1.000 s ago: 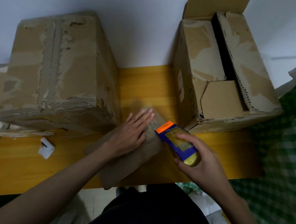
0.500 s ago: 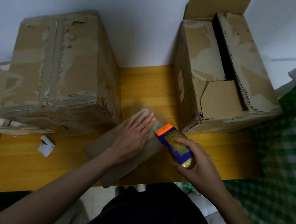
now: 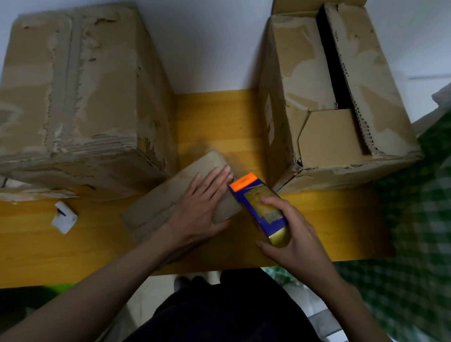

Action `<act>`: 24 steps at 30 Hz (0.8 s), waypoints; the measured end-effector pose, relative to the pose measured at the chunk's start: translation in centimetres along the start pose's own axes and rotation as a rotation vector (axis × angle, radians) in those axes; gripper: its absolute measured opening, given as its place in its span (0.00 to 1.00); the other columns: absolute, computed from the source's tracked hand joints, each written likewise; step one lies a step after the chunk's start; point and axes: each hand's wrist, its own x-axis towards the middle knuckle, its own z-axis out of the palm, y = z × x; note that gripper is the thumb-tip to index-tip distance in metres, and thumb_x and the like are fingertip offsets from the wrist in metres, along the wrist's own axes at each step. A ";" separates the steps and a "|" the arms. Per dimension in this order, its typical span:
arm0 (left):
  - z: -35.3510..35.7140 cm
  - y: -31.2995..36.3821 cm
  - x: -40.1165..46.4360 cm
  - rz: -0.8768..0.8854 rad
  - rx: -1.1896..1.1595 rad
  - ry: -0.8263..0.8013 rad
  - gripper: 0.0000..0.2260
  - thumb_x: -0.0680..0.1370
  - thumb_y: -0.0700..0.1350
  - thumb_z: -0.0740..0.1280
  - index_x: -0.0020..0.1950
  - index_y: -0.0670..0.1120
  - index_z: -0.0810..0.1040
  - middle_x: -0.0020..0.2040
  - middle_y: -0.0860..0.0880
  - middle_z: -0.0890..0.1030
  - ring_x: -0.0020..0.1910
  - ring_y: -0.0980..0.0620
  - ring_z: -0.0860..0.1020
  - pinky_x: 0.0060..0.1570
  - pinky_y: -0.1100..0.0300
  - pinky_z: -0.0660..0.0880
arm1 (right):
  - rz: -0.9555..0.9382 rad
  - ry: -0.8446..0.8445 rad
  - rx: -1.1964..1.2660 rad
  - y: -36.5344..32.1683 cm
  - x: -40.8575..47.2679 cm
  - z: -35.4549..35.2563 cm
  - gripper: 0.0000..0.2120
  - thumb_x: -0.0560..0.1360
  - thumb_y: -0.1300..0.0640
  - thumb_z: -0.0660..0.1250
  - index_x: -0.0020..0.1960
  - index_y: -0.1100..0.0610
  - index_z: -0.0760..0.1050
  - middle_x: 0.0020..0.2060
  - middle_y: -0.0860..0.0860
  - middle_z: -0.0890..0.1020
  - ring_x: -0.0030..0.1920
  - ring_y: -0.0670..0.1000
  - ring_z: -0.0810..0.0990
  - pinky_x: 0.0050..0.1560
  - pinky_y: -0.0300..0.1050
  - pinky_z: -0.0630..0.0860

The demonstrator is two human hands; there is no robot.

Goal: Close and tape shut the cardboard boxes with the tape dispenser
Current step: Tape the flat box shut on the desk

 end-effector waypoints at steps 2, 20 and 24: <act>0.0 0.1 0.0 -0.001 -0.003 -0.001 0.42 0.78 0.71 0.50 0.83 0.47 0.46 0.84 0.50 0.45 0.82 0.53 0.42 0.79 0.44 0.48 | -0.009 0.001 -0.011 0.0 -0.6 -0.5 0.37 0.69 0.56 0.79 0.70 0.35 0.66 0.66 0.41 0.73 0.63 0.41 0.74 0.57 0.44 0.77; 0.8 2.5 0.5 0.096 -0.015 0.028 0.34 0.82 0.50 0.59 0.83 0.46 0.46 0.83 0.47 0.43 0.82 0.51 0.41 0.80 0.46 0.46 | -0.043 0.070 -0.034 2.0 -5.4 -2.3 0.33 0.72 0.59 0.78 0.70 0.39 0.70 0.63 0.44 0.76 0.63 0.45 0.75 0.57 0.50 0.77; 0.9 2.5 1.2 0.077 0.004 0.055 0.30 0.86 0.55 0.54 0.83 0.46 0.46 0.83 0.48 0.44 0.82 0.50 0.43 0.80 0.46 0.51 | -0.039 0.066 -0.026 2.0 -4.6 -2.6 0.33 0.71 0.59 0.78 0.70 0.40 0.70 0.64 0.43 0.75 0.64 0.46 0.75 0.57 0.53 0.77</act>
